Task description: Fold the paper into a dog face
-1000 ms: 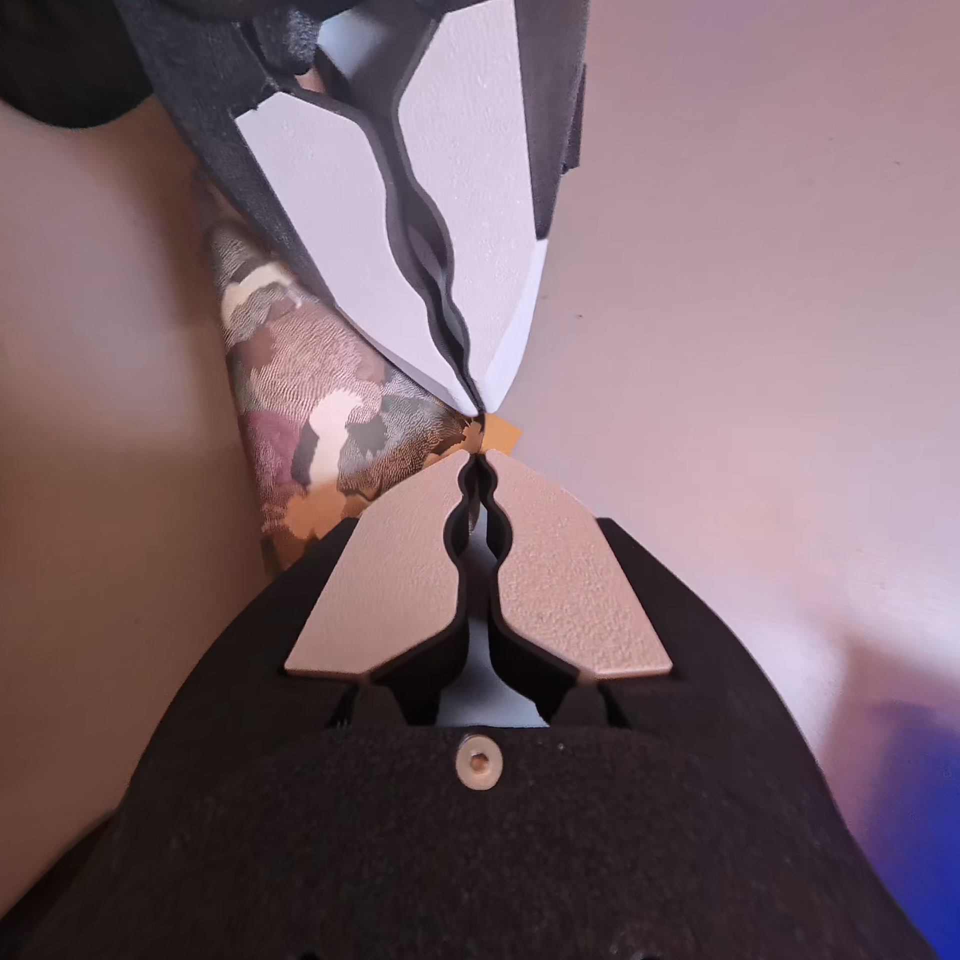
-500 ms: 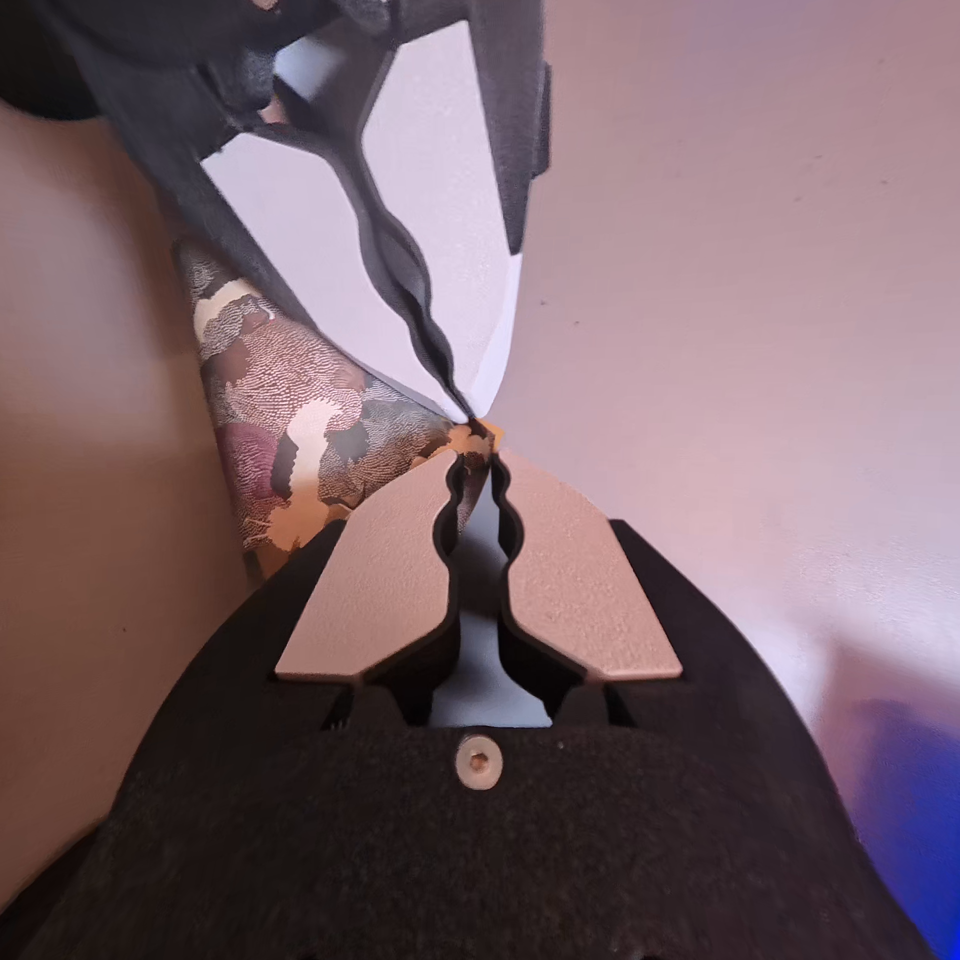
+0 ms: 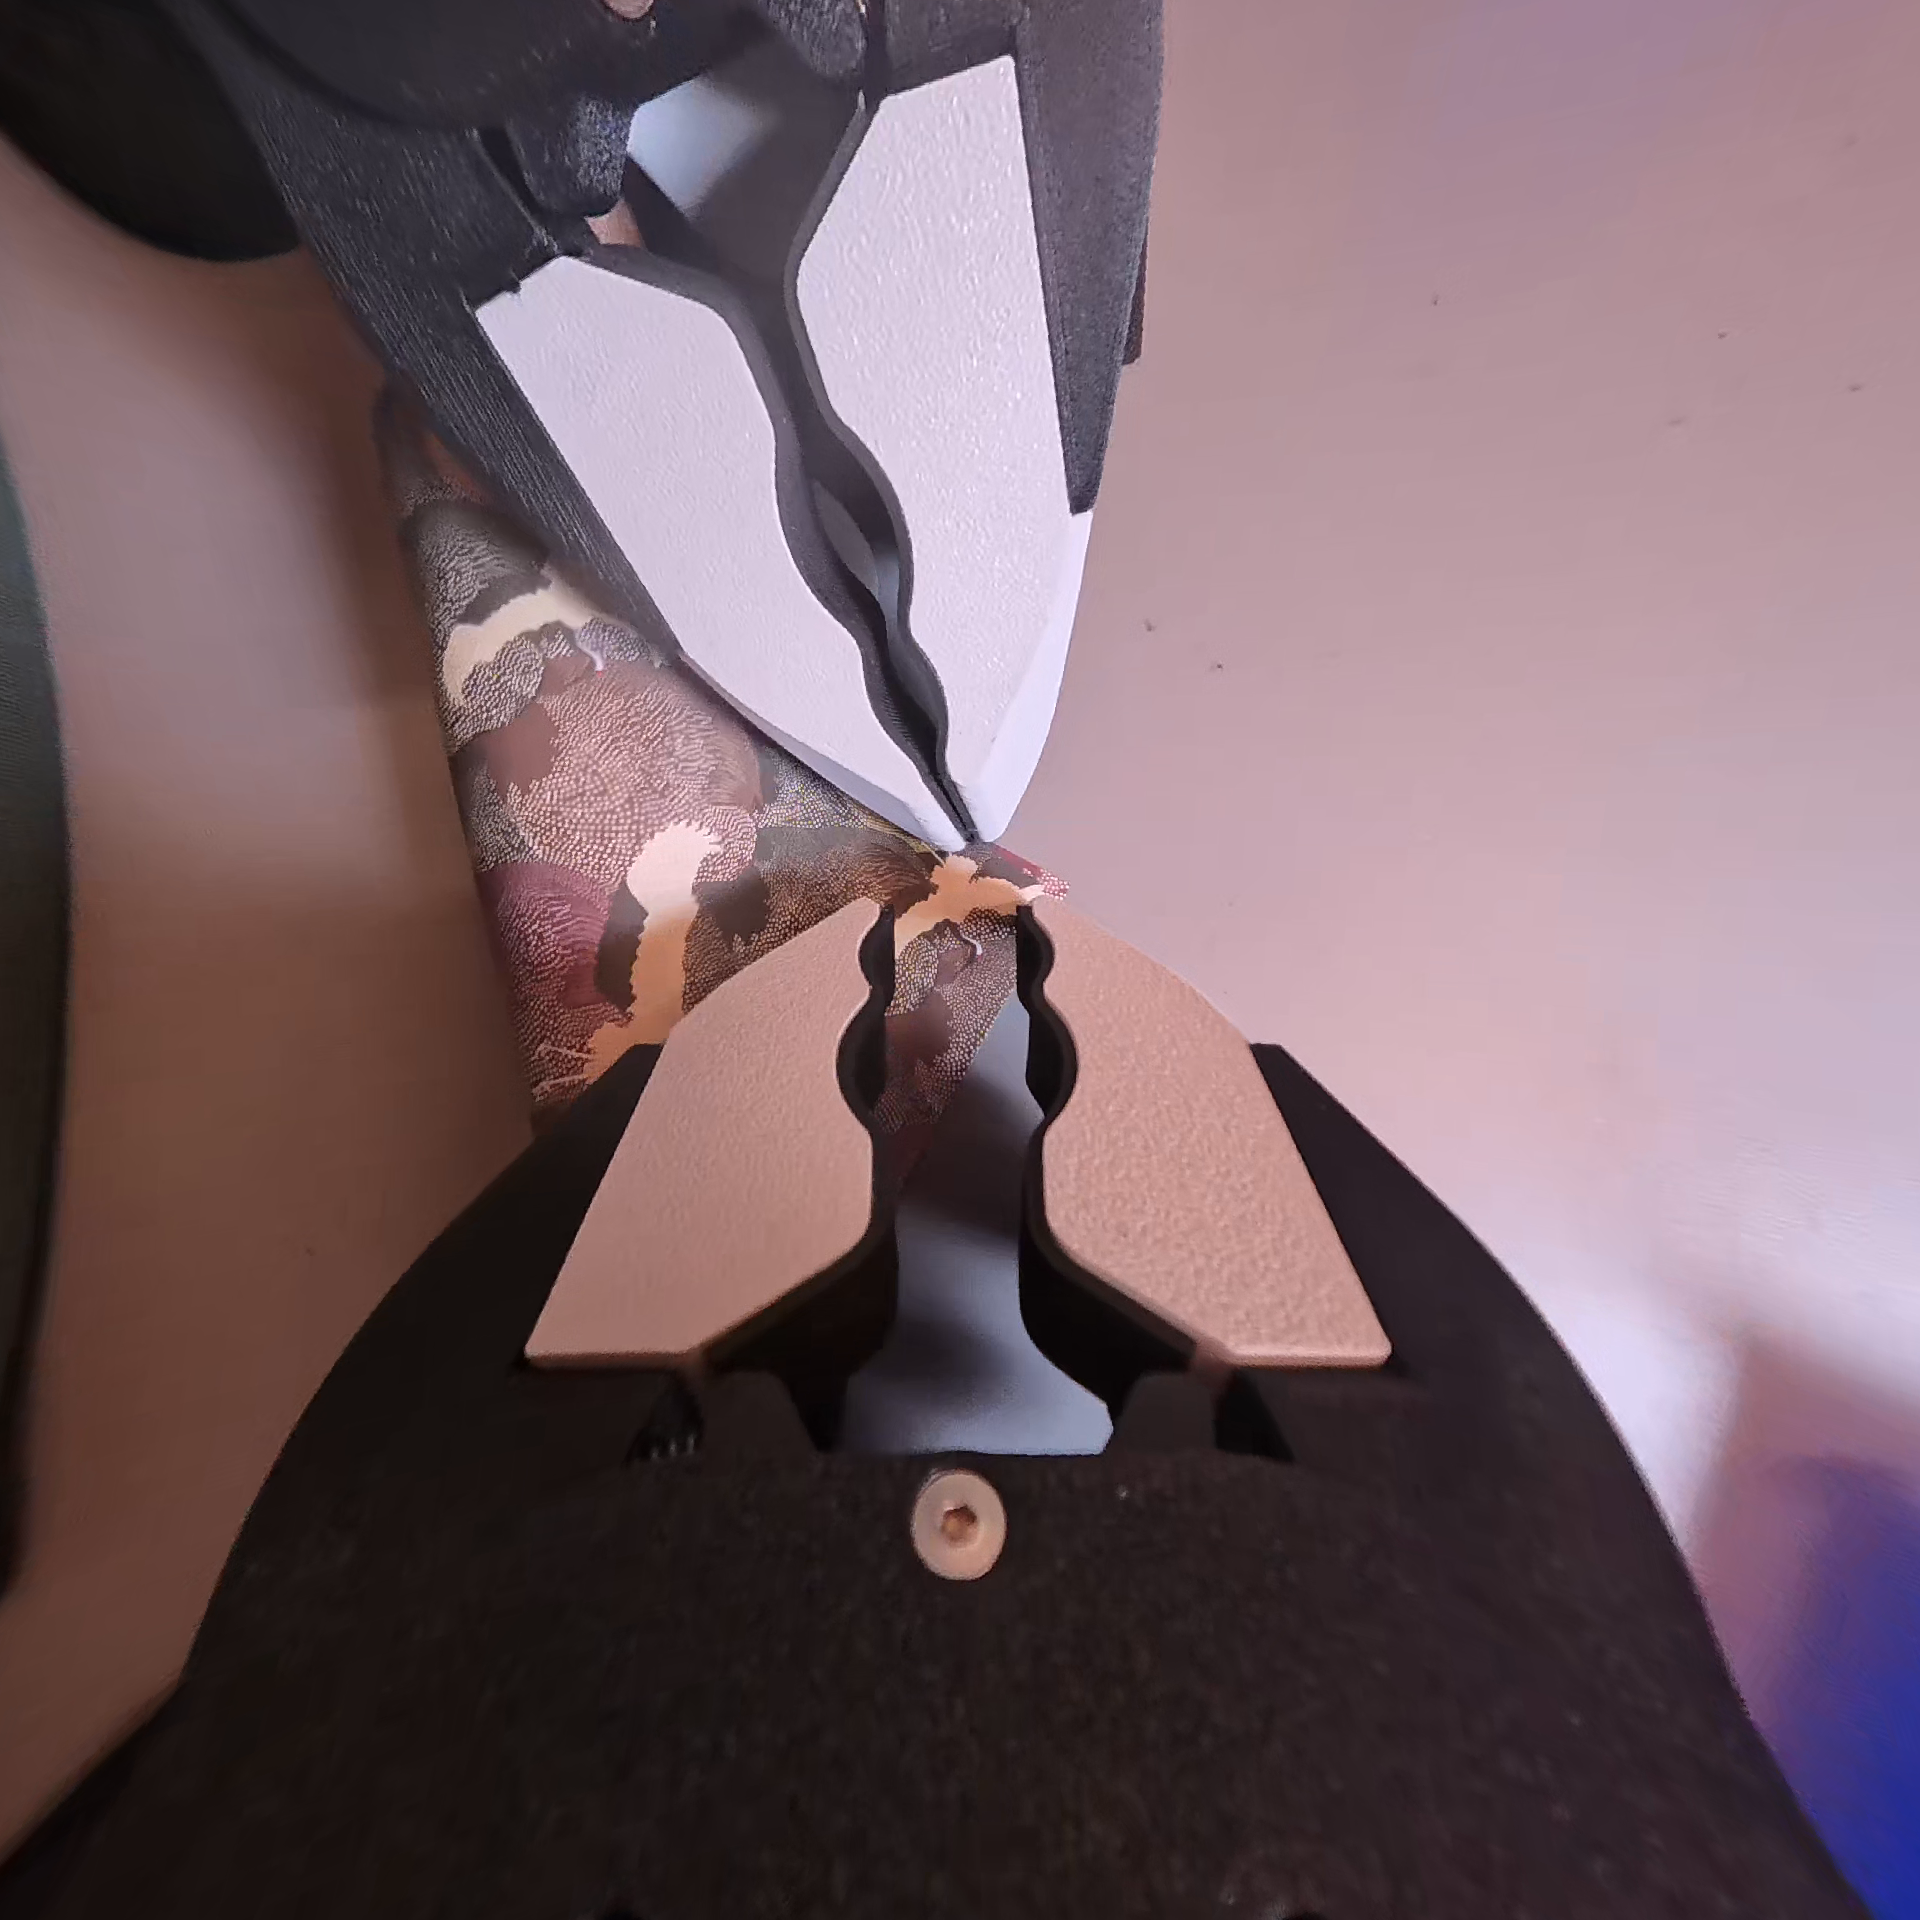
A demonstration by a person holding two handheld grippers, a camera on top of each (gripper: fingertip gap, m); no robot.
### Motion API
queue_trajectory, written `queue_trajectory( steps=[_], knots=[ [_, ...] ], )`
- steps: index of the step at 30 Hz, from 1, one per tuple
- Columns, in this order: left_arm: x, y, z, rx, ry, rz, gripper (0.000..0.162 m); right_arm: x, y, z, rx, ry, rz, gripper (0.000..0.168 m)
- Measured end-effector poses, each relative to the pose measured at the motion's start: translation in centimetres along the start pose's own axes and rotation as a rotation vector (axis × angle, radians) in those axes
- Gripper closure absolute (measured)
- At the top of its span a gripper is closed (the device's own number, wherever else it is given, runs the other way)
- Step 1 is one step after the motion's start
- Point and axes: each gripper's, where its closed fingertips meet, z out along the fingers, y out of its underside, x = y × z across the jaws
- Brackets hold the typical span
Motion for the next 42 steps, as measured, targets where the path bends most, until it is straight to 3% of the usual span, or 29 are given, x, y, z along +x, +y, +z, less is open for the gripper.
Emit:
queue_trajectory(
  steps=[7, 14, 16, 21, 27, 42],
  knots=[
    [0.5, 0.0, -0.4, 0.037, 0.043, -0.008, 0.162, 0.2, 0.0, 0.0, 0.001, 0.038, -0.028, 0.149],
    [2.2, -2.7, -3.8, 0.197, 0.226, -0.158, 0.115, 0.2, 0.0, 0.1, 0.009, 0.041, -0.026, 0.149],
    [3.7, -2.7, -4.1, 0.159, 0.269, -0.137, 0.105, 0.2, 0.0, 0.1, 0.008, 0.042, -0.024, 0.149],
    [5.9, -0.7, -2.9, -0.028, 0.204, 0.034, 0.12, 0.2, 0.0, 0.1, 0.006, 0.055, -0.019, 0.149],
    [6.3, -0.5, -2.8, -0.067, 0.135, 0.116, 0.133, 0.1, 0.0, 0.1, 0.027, 0.044, -0.019, 0.148],
    [6.2, -0.5, -3.2, -0.085, 0.051, 0.217, 0.141, -0.3, -0.3, 0.4, 0.031, 0.02, -0.057, 0.146]
  ],
)
